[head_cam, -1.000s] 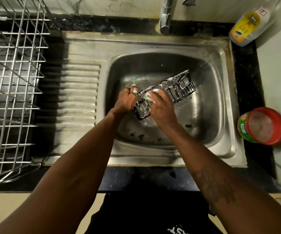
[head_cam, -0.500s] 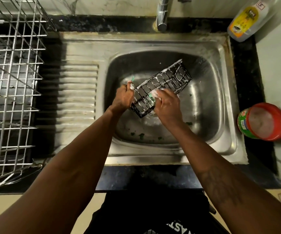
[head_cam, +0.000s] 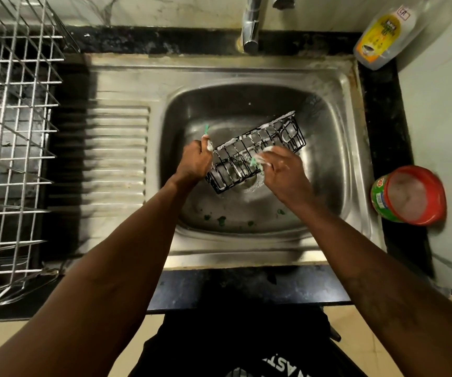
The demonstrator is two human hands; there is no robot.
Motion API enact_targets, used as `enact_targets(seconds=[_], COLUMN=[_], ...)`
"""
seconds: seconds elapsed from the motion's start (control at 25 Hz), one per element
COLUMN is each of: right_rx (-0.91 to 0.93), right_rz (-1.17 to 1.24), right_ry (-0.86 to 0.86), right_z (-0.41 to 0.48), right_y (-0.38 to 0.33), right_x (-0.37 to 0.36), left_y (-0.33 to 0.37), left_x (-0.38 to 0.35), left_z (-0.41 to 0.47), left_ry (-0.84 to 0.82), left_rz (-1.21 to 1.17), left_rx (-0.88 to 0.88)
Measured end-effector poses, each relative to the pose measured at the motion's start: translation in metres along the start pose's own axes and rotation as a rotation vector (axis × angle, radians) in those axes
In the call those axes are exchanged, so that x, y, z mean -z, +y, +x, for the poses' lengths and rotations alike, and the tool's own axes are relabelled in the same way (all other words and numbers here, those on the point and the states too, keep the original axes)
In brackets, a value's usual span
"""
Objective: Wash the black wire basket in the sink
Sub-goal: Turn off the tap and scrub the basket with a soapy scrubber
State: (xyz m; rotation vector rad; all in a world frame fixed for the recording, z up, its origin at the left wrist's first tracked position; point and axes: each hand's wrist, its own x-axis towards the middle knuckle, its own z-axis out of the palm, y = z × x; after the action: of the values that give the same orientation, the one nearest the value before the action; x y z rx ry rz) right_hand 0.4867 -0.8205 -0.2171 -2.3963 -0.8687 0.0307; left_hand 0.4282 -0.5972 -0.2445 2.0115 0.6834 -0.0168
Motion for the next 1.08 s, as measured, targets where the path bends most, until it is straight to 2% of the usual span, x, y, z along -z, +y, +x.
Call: enact_targets(seconds=[0.12,0.2,0.32,0.44,0.68,0.84,0.96,1.08], right_rx=[-0.108,-0.122,-0.031,-0.040,-0.105,-0.080,-0.133,-0.188], right_rz=[0.106,0.143,0.043,0.036,0.061,-0.029,-0.048,-0.077], right_ry=[0.090,0.057,0.036,0.093,0.143,0.122,0.110,0.063], right_z=[0.048,0.052,0.012,-0.014,0.067,0.033,0.004,0.014], right_y=[-0.015,-0.013,0.009,0.018,0.010,0.032,0.035,0.032], right_x=[-0.010,-0.005,0.010,0.011,0.005,0.019,0.025,0.021], left_y=[0.003,0.002,0.001,-0.002,-0.002,0.001,0.011,0.030], left_x=[0.001,0.001,-0.002,-0.002,-0.001,-0.001,0.002,0.001], left_z=[-0.002,-0.002,-0.001,0.000,0.001,0.001,0.000,0.003], left_ry=[0.001,0.025,0.023,-0.001,-0.032,-0.012,0.008,0.093], left_rz=[0.013,-0.017,-0.026,-0.011,-0.024,-0.008,0.065,0.294], left_rx=[-0.014,0.005,0.020,0.018,0.001,0.009,-0.033,-0.128])
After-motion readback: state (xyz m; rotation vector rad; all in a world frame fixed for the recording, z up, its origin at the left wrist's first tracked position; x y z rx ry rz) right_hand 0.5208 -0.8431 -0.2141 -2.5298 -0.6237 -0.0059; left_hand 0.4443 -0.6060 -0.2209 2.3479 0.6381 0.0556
